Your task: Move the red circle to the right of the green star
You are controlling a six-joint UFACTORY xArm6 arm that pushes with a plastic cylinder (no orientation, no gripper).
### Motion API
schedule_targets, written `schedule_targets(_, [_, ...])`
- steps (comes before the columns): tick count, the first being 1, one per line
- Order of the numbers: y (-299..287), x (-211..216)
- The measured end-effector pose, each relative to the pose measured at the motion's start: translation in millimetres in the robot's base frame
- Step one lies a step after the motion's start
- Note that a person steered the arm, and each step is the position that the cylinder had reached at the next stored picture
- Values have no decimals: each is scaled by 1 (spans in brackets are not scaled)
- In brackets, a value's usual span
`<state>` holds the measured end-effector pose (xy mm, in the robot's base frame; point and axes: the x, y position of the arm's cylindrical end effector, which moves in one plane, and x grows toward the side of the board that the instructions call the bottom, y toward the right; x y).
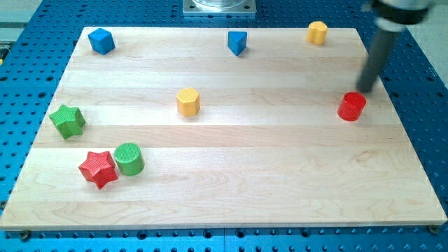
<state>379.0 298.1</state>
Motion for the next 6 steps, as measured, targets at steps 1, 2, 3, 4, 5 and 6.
schedule_targets(1, [-28, 57])
schedule_targets(2, [-147, 66])
schedule_targets(3, [-142, 50])
schedule_targets(4, [-164, 19])
schedule_targets(5, [-274, 73])
schedule_targets(6, [-368, 83])
